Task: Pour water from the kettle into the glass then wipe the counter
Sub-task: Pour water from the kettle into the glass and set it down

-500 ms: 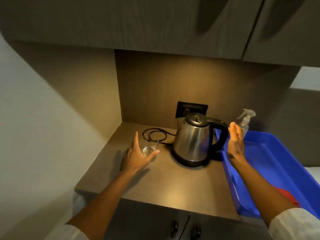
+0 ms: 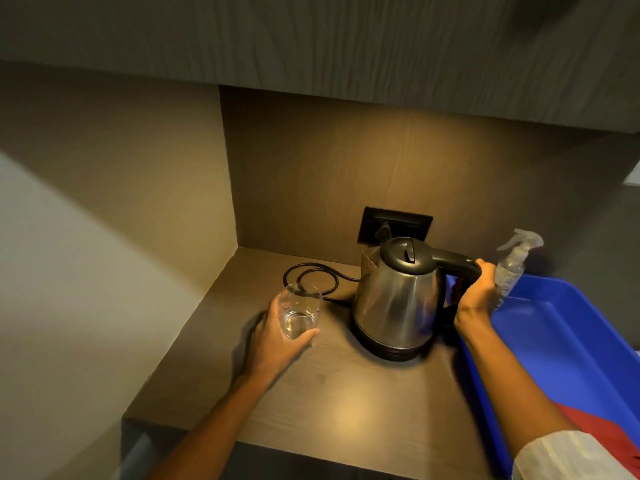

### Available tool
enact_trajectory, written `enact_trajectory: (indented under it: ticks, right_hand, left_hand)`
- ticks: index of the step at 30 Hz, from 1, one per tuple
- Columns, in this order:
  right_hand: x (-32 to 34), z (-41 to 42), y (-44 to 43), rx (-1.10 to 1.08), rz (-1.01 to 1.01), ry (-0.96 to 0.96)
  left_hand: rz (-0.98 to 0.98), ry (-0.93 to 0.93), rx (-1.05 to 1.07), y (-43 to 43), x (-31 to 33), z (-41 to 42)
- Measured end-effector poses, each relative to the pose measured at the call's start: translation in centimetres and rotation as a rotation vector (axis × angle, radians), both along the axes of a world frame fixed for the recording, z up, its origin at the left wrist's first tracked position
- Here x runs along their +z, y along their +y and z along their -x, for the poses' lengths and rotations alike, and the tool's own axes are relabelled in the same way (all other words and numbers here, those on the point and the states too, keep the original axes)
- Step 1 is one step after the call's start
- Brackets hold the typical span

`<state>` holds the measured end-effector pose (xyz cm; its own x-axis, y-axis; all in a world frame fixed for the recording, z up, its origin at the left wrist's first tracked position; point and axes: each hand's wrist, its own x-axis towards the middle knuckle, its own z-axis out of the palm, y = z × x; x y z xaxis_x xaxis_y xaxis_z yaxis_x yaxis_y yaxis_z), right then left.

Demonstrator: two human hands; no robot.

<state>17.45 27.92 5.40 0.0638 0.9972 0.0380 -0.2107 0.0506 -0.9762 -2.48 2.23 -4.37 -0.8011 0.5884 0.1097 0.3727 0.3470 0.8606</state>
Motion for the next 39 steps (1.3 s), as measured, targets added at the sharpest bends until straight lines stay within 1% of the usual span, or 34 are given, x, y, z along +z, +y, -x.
enact_trajectory:
  ticks: [2, 4, 5, 8, 9, 12, 15, 18, 23, 29, 34, 39]
  right_hand:
    - [0.7, 0.9, -0.4, -0.031, -0.056, -0.076]
    - [2.2, 2.0, -0.9, -0.045, -0.133, -0.219]
    - [3.2, 2.6, -1.5, -0.024, -0.198, -0.285]
    - [5.6, 4.2, -2.8, 0.077, -0.49, -0.419]
    - [6.3, 4.6, -3.4, 0.081, -0.546, -0.468]
    - [8.1, 6.0, -4.6, 0.079, -0.653, -0.58]
    - [9.9, 7.8, -5.6, 0.103, -0.752, -0.743]
    - [11.0, 9.2, -6.3, 0.133, -0.891, -0.841]
    - [12.3, 10.5, -7.0, 0.148, -1.037, -0.949]
    - [13.2, 11.4, -8.4, 0.143, -1.137, -0.994]
    - [13.4, 11.9, -9.3, 0.151, -1.242, -1.036]
    - [13.7, 12.1, -9.9, 0.19, -1.286, -1.057]
  left_hand:
    - [0.004, 0.005, 0.002, 0.0, 0.1, -0.1]
    - [0.003, 0.002, 0.001, -0.1, 0.2, -0.2]
    - [-0.002, 0.002, 0.002, -0.1, 0.2, -0.3]
    - [-0.017, 0.018, 0.007, -0.3, 0.4, -0.4]
    - [-0.023, 0.022, 0.0, -0.4, 0.4, -0.4]
    - [-0.028, 0.033, -0.007, -0.5, 0.5, -0.4]
    - [-0.035, 0.042, 0.0, -0.5, 0.4, -0.4]
    - [-0.034, 0.018, 0.008, -0.4, 0.4, -0.4]
    - [-0.042, 0.03, 0.001, -0.4, 0.6, -0.3]
    - [-0.053, 0.072, 0.008, -0.5, 0.7, -0.5]
    - [-0.026, 0.083, 0.012, -0.6, 0.8, -0.5]
    - [-0.04, 0.095, 0.023, -0.6, 0.8, -0.5]
